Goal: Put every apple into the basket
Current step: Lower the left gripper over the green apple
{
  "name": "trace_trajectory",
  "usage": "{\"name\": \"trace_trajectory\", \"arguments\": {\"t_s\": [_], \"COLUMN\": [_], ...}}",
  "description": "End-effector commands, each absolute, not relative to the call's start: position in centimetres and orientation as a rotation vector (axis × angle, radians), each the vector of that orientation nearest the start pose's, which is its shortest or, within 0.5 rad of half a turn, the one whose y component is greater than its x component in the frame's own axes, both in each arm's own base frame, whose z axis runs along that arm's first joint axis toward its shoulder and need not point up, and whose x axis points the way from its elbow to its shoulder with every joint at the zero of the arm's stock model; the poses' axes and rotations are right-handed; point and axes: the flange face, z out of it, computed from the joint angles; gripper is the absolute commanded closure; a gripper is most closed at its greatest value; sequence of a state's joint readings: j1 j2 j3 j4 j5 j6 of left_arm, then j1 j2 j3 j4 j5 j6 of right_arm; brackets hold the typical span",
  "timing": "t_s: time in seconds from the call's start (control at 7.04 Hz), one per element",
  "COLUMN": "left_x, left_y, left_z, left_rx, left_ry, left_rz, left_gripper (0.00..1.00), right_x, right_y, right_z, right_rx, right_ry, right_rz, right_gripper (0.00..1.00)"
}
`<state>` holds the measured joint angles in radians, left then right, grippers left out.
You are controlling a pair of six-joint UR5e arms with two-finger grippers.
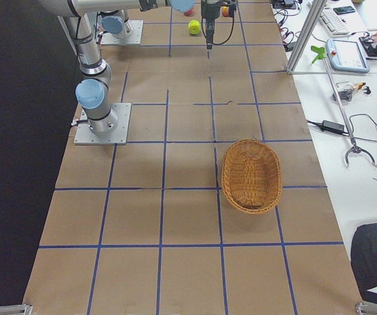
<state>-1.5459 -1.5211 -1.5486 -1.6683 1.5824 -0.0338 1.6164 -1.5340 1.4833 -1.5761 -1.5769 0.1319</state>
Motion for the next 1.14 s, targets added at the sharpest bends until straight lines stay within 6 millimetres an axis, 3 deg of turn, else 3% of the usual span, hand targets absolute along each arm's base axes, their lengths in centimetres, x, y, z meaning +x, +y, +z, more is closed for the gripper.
{"name": "trace_trajectory", "arguments": {"t_s": [0.0,0.14,0.28,0.43,0.57,0.85,0.99], "left_x": [-11.3,-8.3,-4.4,-1.6,-0.1,-0.8,-0.9], "left_y": [-49.3,-52.6,-54.2,-54.5,-53.9,-50.9,-50.4], "left_z": [46.6,43.8,39.9,36.7,33.6,26.2,24.3], "left_rx": [-0.061,-0.109,-0.126,-0.138,-0.131,-0.139,-0.129], "left_ry": [3.124,3.126,3.136,3.139,3.141,3.122,3.113], "left_rz": [0.182,0.150,0.203,0.220,0.166,0.028,-0.018], "left_gripper": [0.01,0.01,0.01,0.01,0.01,0.01,0.01], "right_x": [15.6,15.6,15.5,15.6,15.6,15.6,15.5], "right_y": [-50.6,-50.6,-50.6,-50.6,-50.6,-50.6,-50.6], "right_z": [51.3,51.3,51.3,51.3,51.3,51.3,51.3], "right_rx": [0.135,0.135,0.138,0.135,0.135,0.135,0.138], "right_ry": [3.138,3.138,3.139,3.138,3.138,3.138,3.139], "right_rz": [-0.090,-0.090,-0.087,-0.090,-0.090,-0.090,-0.087], "right_gripper": [0.00,0.00,0.00,0.00,0.00,0.00,0.00]}}
